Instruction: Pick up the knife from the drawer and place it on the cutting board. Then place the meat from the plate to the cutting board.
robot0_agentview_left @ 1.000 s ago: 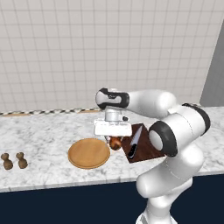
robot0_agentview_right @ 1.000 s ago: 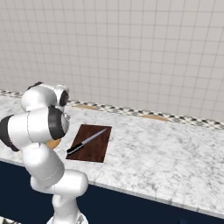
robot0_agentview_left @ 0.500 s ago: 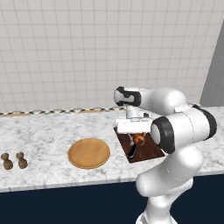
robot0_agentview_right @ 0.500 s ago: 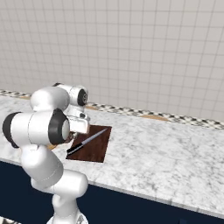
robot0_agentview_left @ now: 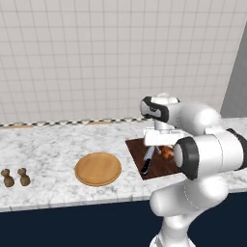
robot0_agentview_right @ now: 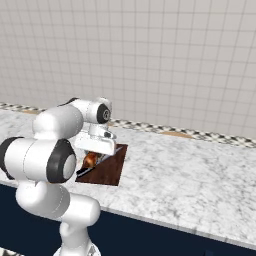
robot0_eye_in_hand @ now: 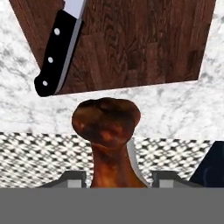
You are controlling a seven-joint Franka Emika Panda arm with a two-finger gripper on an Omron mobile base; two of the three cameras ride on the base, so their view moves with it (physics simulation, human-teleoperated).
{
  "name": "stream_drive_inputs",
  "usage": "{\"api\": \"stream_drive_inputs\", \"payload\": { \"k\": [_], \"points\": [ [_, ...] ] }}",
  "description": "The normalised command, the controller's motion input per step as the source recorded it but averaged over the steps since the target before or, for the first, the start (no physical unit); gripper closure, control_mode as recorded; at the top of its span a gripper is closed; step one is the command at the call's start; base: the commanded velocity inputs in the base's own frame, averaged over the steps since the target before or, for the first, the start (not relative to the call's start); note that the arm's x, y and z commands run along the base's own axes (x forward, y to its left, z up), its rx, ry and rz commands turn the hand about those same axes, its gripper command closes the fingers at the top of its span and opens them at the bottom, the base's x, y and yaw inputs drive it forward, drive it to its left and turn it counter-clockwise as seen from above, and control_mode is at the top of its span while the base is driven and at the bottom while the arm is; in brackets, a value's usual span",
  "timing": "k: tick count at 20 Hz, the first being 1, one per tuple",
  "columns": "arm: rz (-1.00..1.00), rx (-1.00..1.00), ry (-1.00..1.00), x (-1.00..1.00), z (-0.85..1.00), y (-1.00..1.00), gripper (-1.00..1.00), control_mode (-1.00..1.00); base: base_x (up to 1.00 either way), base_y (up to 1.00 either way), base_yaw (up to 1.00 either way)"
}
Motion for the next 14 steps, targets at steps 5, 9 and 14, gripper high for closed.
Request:
{"api": "stream_drive_inputs", "payload": {
  "k": [5, 9, 14],
  "points": [
    [0.0, 0.04, -0.1, 0.29, -0.24, -0.44, 1.0, -1.0, 0.0, 0.0, 0.0],
    [0.0, 0.09, 0.0, 0.74, -0.24, -0.31, 1.0, -1.0, 0.0, 0.0, 0.0],
    [0.0, 0.08, 0.0, 0.6, -0.27, -0.01, 1.0, -1.0, 0.0, 0.0, 0.0]
  ]
}}
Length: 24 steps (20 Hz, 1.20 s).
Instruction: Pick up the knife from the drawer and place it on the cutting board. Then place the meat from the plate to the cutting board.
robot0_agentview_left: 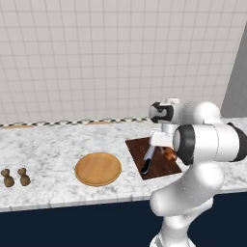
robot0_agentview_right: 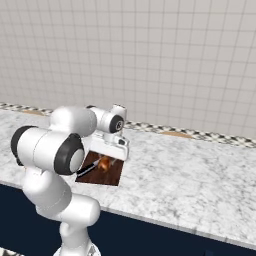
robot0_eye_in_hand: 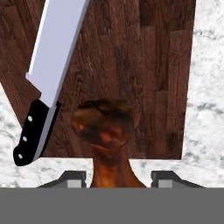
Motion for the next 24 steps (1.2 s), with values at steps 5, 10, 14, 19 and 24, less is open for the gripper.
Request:
{"api": "stream_drive_inputs", "payload": {
  "k": [5, 10, 14, 19, 24],
  "points": [
    [-0.01, 0.05, 0.0, 0.42, -0.41, 0.02, 1.0, -1.0, 0.0, 0.0, 0.0],
    [-0.02, 0.0, 0.0, 0.25, -0.46, 0.11, 1.0, -1.0, 0.0, 0.0, 0.0],
    [-0.03, 0.0, 0.0, 0.15, -0.47, 0.11, 1.0, -1.0, 0.0, 0.0, 0.0],
    [-0.03, 0.0, 0.0, 0.01, -0.35, 0.02, 1.0, -1.0, 0.0, 0.0, 0.0],
    [-0.06, 0.0, -0.01, 0.0, -0.01, 0.21, -1.0, -1.0, 0.0, 0.0, 0.0]
  ]
}}
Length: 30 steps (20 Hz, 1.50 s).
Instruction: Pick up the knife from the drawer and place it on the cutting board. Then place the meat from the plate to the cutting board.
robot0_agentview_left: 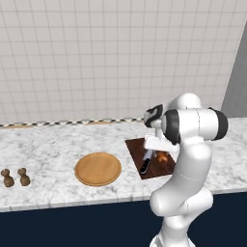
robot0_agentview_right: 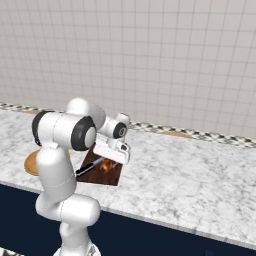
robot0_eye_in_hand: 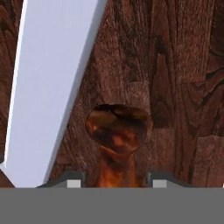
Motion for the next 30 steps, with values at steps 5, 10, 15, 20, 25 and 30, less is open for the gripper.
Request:
{"api": "stream_drive_inputs", "payload": {
  "k": [5, 10, 15, 20, 25, 30],
  "points": [
    [-0.08, 0.0, 0.0, -0.16, 0.3, 0.07, -1.0, -1.0, 0.0, 0.0, 0.0],
    [-0.08, 0.01, 0.0, -0.45, 0.54, 0.0, -1.0, -1.0, 0.0, 0.0, 0.0],
    [-0.03, 0.0, -0.02, -0.69, 0.82, 0.02, -1.0, -1.0, 0.0, 0.0, 0.0],
    [0.0, 0.0, -0.13, -0.87, 0.76, 0.02, -1.0, -1.0, 0.0, 0.0, 0.0],
    [0.0, 0.0, -0.22, -1.0, 0.9, 0.07, -1.0, -1.0, 0.0, 0.0, 0.0],
    [0.0, 0.0, -0.25, -0.97, 1.0, 0.18, -1.0, -1.0, 0.0, 0.0, 0.0]
  ]
}}
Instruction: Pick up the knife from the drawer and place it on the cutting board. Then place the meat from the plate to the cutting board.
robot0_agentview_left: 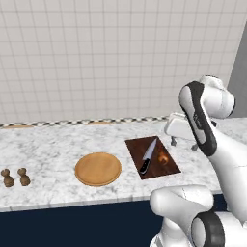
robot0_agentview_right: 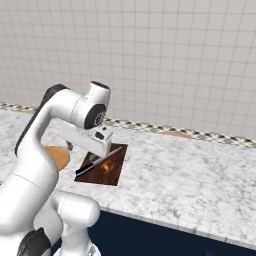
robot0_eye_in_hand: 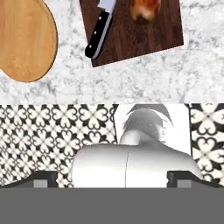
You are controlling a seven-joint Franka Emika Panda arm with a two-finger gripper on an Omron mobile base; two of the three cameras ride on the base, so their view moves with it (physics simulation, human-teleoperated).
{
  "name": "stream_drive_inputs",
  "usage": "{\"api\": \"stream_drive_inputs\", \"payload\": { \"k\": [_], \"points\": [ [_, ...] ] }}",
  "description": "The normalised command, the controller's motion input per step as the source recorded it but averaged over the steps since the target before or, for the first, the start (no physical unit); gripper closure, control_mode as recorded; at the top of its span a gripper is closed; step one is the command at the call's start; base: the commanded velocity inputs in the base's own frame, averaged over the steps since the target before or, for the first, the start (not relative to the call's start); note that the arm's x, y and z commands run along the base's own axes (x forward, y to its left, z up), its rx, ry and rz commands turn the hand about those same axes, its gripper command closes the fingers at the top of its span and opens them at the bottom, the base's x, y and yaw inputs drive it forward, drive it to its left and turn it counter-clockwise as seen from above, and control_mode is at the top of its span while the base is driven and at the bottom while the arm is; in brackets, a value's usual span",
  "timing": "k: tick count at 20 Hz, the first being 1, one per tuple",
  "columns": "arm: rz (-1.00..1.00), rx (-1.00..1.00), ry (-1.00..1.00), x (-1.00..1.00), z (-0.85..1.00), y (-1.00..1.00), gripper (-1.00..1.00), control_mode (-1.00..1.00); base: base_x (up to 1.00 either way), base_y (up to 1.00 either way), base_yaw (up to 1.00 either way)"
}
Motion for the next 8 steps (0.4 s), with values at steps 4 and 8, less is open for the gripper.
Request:
{"api": "stream_drive_inputs", "payload": {
  "k": [4, 8],
  "points": [
    [0.0, 0.0, -0.35, -0.79, 0.84, 0.24, -1.0, -1.0, 0.0, 0.0, 0.0],
    [0.04, 0.0, -0.63, -0.41, 0.25, 0.14, -1.0, -1.0, 0.0, 0.0, 0.0]
  ]
}}
